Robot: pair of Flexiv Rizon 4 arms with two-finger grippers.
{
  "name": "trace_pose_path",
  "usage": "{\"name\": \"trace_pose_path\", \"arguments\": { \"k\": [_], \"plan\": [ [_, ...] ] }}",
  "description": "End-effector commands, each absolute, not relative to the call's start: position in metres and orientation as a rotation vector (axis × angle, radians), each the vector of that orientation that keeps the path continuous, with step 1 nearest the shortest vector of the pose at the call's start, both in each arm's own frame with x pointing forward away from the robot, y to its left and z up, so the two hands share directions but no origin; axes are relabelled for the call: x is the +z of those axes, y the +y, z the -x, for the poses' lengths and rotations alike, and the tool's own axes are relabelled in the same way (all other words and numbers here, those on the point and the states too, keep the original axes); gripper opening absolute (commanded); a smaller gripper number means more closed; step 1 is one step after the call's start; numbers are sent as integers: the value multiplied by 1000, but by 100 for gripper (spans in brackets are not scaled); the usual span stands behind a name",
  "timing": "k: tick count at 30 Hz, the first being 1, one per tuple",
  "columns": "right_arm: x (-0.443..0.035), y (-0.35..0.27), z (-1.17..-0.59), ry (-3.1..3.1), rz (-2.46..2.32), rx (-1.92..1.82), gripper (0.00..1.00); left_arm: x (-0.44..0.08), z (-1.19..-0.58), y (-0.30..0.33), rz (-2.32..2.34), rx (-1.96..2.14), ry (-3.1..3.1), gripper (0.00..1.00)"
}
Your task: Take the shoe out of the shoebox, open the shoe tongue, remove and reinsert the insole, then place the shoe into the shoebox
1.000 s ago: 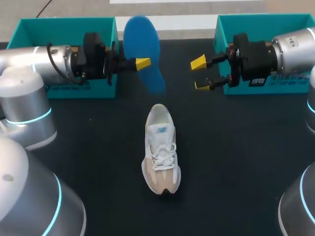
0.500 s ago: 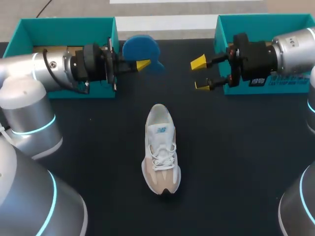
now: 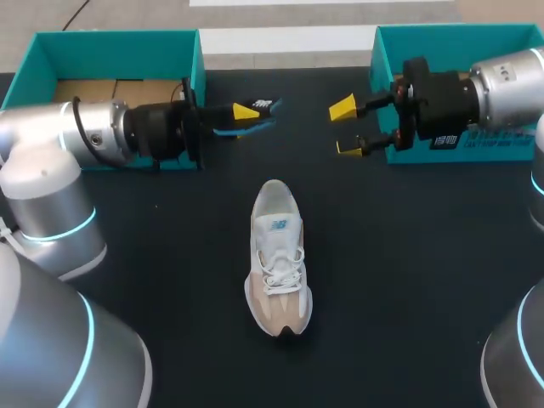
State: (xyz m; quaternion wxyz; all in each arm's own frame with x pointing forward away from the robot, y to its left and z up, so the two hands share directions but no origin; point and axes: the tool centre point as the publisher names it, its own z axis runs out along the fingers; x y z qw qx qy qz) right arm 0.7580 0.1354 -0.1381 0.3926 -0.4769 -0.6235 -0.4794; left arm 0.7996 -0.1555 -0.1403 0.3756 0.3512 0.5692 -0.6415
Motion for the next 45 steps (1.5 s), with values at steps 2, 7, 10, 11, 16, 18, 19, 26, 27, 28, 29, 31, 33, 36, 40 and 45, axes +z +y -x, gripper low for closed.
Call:
{"name": "trace_pose_path", "arguments": {
  "k": [2, 7, 10, 11, 16, 18, 19, 26, 27, 28, 29, 31, 33, 36, 40, 45],
  "plan": [
    [-138, 137, -759, -1583, 1212, -1216, 100, -143, -803, -158, -989, -1537, 1383, 0],
    [-138, 137, -759, -1583, 1212, -1216, 100, -147, -803, -160, -1061, -1415, 1310, 0],
    [-138, 137, -759, -1583, 1212, -1216, 100, -149, -804, -162, -1073, -1384, 1290, 0],
    [-138, 137, -759, -1583, 1212, -1216, 100, -149, -804, -163, -1073, -1375, 1286, 0],
    [-138, 137, -759, -1583, 1212, -1216, 100, -154, -805, -165, -1153, -1264, 1224, 0],
    [-138, 137, -759, -1583, 1212, -1216, 100, -156, -805, -166, -1166, -1219, 1201, 0],
    [-138, 137, -759, -1583, 1212, -1216, 100, -157, -805, -166, -1180, -1201, 1187, 0],
    [-138, 137, -759, -1583, 1212, -1216, 100, -163, -809, -168, -1180, -1137, 1165, 0],
    [-138, 137, -759, -1583, 1212, -1216, 100, -164, -810, -168, -1176, -1124, 1160, 0],
    [-138, 137, -759, -1583, 1212, -1216, 100, -164, -811, -169, -1179, -1111, 1156, 0],
    [-138, 137, -759, -1583, 1212, -1216, 100, -165, -812, -169, -1177, -1106, 1155, 0],
    [-138, 137, -759, -1583, 1212, -1216, 100, -165, -813, -171, -1174, -1082, 1146, 0],
    [-138, 137, -759, -1583, 1212, -1216, 100, -165, -814, -172, -1162, -1077, 1145, 0],
    [-138, 137, -759, -1583, 1212, -1216, 100, -164, -814, -175, -1148, -1070, 1142, 0],
    [-144, 147, -763, -1601, 1181, -1212, 100, -163, -814, -177, -1123, -1071, 1148, 0],
    [-149, 167, -770, -1602, 1131, -1216, 100, -162, -815, -182, -1123, -1068, 1140, 0]
  ]
}}
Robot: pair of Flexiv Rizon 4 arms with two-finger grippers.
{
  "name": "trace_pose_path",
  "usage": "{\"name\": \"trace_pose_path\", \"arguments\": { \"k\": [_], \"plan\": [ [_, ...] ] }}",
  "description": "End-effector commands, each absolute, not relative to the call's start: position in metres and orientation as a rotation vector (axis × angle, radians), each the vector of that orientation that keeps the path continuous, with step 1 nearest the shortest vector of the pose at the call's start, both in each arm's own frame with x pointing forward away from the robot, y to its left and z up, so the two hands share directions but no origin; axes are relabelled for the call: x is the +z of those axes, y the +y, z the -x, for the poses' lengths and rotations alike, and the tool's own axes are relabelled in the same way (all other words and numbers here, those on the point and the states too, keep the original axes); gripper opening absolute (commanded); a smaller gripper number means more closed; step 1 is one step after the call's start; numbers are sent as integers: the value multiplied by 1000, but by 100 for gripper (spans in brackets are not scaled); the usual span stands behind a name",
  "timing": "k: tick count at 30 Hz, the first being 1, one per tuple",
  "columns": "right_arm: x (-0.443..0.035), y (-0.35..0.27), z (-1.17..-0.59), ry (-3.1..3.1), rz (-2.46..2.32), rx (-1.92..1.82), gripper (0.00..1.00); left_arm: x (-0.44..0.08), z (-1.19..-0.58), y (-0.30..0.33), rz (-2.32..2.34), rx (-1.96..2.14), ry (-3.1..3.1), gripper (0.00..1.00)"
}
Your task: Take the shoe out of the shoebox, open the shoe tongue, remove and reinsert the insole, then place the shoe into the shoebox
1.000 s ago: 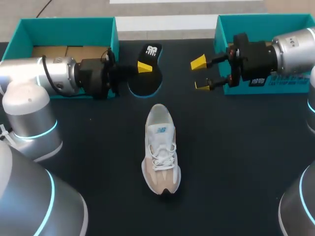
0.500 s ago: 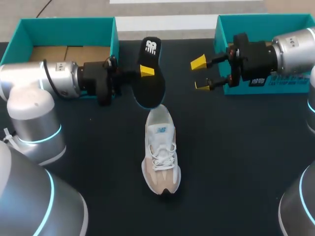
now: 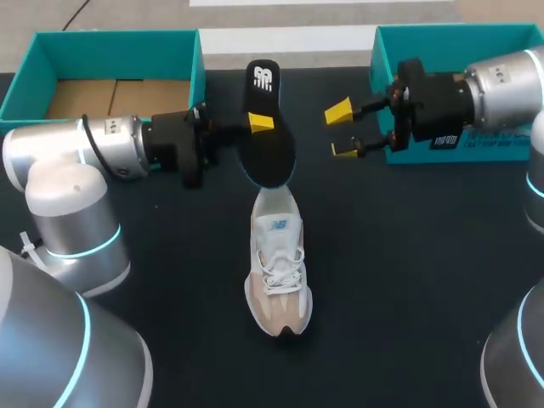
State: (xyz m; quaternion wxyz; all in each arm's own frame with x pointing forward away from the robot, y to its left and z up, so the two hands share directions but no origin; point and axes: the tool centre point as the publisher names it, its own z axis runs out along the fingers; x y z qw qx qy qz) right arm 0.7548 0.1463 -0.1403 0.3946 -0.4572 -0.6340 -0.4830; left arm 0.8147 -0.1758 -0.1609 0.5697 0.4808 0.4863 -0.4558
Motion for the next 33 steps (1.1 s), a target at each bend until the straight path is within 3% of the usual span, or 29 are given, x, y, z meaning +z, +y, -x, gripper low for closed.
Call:
{"name": "trace_pose_path", "arguments": {
  "k": [1, 8, 10, 11, 13, 14, 33],
  "plan": [
    [-150, 170, -771, -1600, 1129, -1211, 100, -162, -815, -183, -1124, -1069, 1139, 0],
    [-158, 190, -772, -1579, 1115, -1223, 97, -164, -817, -195, -1125, -1057, 1118, 0],
    [-160, 193, -771, -1574, 1111, -1222, 82, -164, -818, -199, -1121, -1050, 1111, 0],
    [-160, 196, -771, -1573, 1103, -1225, 64, -164, -819, -201, -1120, -1048, 1109, 0],
    [-161, 198, -769, -1568, 1100, -1229, 58, -164, -821, -205, -1121, -1038, 1100, 0],
    [-162, 199, -768, -1566, 1099, -1231, 50, -164, -824, -206, -1117, -1034, 1099, 0],
    [-166, 206, -768, -1546, 1066, -1225, 32, -167, -822, -213, -1108, -1014, 1091, 0]
  ]
}}
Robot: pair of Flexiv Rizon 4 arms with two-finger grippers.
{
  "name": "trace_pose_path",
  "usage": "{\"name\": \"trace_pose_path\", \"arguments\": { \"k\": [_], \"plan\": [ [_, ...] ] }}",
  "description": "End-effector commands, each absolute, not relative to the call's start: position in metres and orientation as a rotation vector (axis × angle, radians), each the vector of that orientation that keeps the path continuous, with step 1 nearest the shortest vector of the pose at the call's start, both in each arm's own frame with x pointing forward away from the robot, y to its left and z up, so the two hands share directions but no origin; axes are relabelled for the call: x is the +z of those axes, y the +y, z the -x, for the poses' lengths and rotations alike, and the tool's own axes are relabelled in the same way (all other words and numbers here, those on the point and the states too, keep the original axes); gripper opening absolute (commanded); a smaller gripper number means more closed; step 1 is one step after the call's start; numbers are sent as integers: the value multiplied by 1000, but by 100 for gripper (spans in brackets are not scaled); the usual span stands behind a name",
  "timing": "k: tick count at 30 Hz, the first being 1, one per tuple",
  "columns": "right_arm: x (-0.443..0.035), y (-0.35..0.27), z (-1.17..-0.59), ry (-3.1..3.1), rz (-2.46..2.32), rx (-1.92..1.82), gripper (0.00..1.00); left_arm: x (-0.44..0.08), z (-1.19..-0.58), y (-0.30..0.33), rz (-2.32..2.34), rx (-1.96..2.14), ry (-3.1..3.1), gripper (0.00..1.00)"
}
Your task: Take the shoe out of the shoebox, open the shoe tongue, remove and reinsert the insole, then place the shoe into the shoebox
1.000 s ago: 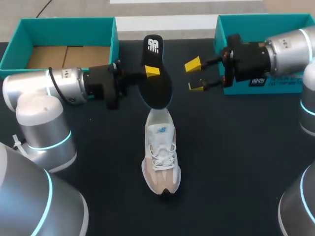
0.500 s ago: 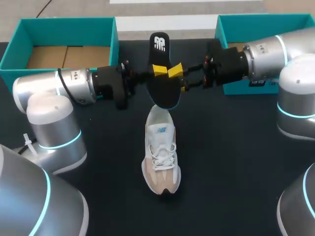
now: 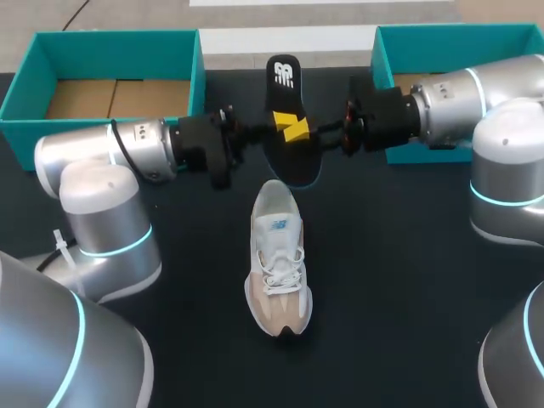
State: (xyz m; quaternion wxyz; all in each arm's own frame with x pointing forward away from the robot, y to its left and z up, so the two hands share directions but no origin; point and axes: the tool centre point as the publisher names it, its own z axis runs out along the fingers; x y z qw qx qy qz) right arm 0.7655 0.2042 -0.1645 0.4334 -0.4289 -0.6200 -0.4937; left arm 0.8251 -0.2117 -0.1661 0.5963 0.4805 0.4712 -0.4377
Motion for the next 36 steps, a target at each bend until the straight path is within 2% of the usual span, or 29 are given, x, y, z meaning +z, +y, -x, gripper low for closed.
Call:
{"name": "trace_pose_path", "arguments": {
  "k": [1, 6, 18, 26, 27, 28, 36],
  "plan": [
    [-166, 206, -768, -1545, 1066, -1224, 31, -167, -821, -213, -1108, -1015, 1090, 0],
    [-167, 208, -769, -1542, 1062, -1226, 26, -165, -820, -215, -1096, -1021, 1086, 0],
    [-168, 209, -768, -1536, 1065, -1232, 0, -166, -817, -215, -1084, -1030, 1092, 0],
    [-170, 210, -767, -1534, 1065, -1227, 0, -160, -811, -210, -1083, -1079, 1105, 0],
    [-171, 210, -767, -1536, 1066, -1229, 0, -159, -811, -209, -1084, -1080, 1124, 44],
    [-171, 210, -768, -1542, 1065, -1232, 0, -159, -811, -208, -1083, -1094, 1135, 100],
    [-170, 207, -770, -1582, 1086, -1250, 0, -148, -814, -188, -1052, -1124, 1200, 100]
  ]
}}
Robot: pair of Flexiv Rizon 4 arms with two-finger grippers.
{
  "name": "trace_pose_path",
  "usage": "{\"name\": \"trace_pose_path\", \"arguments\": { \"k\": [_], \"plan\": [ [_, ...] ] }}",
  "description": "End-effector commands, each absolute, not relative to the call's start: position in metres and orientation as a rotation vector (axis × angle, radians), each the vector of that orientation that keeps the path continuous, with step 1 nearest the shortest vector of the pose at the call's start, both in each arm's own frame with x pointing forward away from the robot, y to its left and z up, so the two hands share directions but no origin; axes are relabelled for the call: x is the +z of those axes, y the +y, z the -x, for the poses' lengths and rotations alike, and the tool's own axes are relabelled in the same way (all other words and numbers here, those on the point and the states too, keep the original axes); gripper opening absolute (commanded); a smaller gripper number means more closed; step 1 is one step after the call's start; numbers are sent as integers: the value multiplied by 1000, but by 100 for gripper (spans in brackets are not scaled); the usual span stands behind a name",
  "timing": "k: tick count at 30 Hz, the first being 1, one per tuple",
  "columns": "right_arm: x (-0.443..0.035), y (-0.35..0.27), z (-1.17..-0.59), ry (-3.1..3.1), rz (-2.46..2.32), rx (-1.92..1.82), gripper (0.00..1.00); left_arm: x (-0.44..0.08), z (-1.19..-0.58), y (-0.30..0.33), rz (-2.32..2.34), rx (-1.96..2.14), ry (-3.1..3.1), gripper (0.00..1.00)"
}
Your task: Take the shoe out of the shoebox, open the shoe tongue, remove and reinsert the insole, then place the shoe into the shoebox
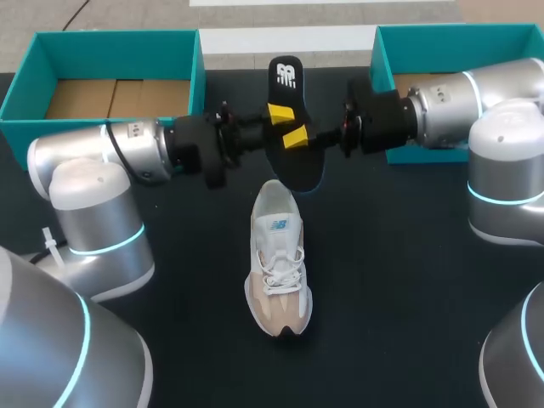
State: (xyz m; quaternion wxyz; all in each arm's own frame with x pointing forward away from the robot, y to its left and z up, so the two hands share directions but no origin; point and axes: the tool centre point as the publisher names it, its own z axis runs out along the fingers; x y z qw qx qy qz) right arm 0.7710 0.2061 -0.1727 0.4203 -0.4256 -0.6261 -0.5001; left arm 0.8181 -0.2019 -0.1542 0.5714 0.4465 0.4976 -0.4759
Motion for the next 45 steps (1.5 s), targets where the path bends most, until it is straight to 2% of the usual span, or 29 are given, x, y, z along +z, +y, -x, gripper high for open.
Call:
{"name": "trace_pose_path", "arguments": {
  "k": [1, 13, 23, 38, 45],
  "plan": [
    [-170, 207, -771, -1588, 1088, -1252, 0, -148, -815, -184, -1052, -1137, 1226, 100],
    [-169, 203, -782, -1691, 1128, -1320, 0, -153, -820, -135, -937, -1207, 1553, 100],
    [-162, 204, -788, -1853, 1081, -1447, 0, -189, -819, -105, -790, -1317, 1907, 100],
    [-149, 208, -795, -2168, 874, -1673, 0, -239, -808, -85, -703, -1279, 2231, 100],
    [-149, 208, -795, -2177, 854, -1699, 0, -239, -808, -85, -703, -1279, 2231, 100]
  ]
}}
